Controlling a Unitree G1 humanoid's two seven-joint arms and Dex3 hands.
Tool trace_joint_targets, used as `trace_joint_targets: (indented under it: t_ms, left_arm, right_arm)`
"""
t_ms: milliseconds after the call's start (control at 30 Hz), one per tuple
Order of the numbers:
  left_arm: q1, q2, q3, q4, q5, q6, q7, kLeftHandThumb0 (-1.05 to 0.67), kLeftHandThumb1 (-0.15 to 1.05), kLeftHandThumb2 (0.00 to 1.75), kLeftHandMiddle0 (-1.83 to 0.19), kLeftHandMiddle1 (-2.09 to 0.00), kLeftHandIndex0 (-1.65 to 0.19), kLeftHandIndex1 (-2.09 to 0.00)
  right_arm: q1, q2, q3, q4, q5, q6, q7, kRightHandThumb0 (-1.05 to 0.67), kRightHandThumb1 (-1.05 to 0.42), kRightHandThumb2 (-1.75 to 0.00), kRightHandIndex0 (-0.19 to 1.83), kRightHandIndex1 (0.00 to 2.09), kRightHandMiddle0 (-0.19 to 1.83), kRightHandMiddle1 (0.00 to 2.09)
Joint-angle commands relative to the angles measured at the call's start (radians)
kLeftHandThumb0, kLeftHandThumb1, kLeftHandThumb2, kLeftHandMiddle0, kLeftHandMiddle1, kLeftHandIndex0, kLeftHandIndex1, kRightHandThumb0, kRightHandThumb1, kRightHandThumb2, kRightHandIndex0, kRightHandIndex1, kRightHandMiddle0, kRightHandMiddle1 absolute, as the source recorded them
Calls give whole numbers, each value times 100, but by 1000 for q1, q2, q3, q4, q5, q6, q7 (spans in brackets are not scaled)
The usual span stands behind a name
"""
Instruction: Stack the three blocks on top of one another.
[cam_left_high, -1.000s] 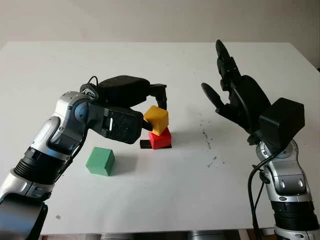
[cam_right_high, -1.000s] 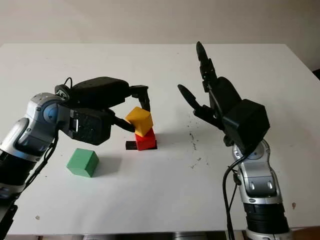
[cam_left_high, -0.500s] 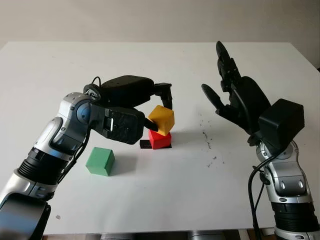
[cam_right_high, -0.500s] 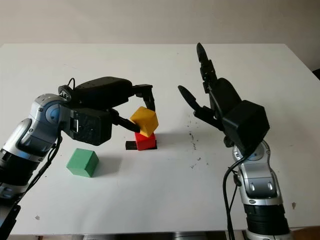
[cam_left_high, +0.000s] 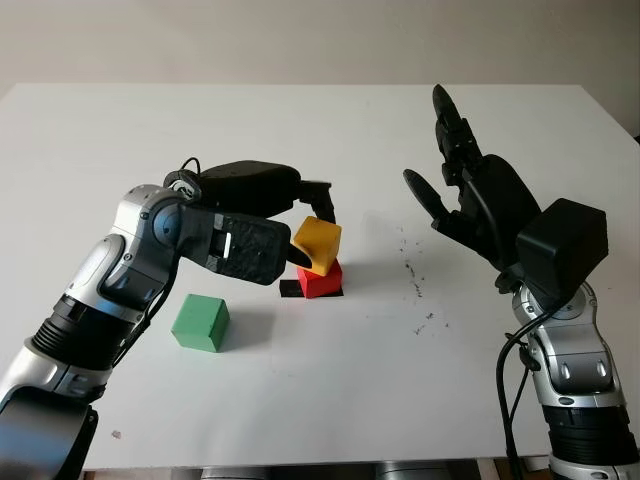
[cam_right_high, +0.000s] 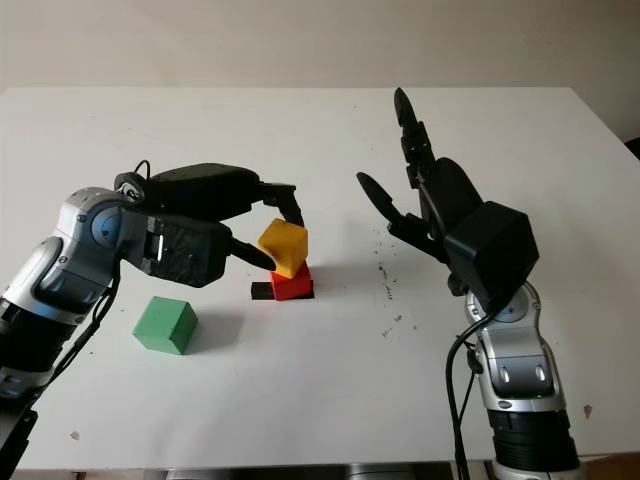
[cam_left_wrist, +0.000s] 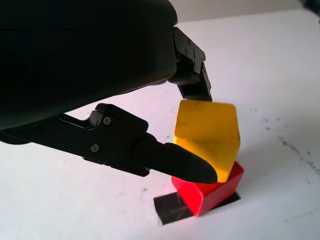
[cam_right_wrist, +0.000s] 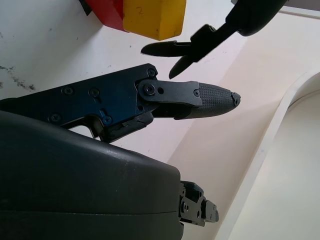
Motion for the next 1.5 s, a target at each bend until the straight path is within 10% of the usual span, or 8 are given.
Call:
trace_joint_targets:
  t_ms: [0, 433, 800, 1033, 1467]
  left_arm:
    - [-16, 7, 0, -24, -7, 7, -13, -62, 102, 5, -7, -5, -30, -25]
    - [-3, 10, 49, -72, -105, 62, -38, -73, 96, 4, 19, 0, 19, 0]
    - [77, 42, 302, -118, -288, 81, 132, -83, 98, 6, 19, 0, 19, 0]
    - [300, 103, 493, -302, -370, 105, 186, -91, 105, 40, 19, 0, 19, -1]
    - [759, 217, 714, -485, -422, -27, 120, -85, 97, 5, 17, -5, -11, -9]
  right_arm:
    - [-1, -1, -1, -13, -1, -9, -1, -67, -105, -45, -19, 0, -15, 5]
    - [-8, 1, -3, -5, 6, -10, 3, -67, -105, -44, -19, 0, -15, 5]
    - [-14, 3, 1, 4, 1, -13, 2, -67, -105, -44, -19, 0, -15, 6]
    - [-15, 13, -5, 10, 3, -22, -9, -66, -105, -46, -19, 0, -16, 5]
    - [6, 12, -29, 9, 17, -22, -18, -66, -105, -50, -19, 0, -16, 5]
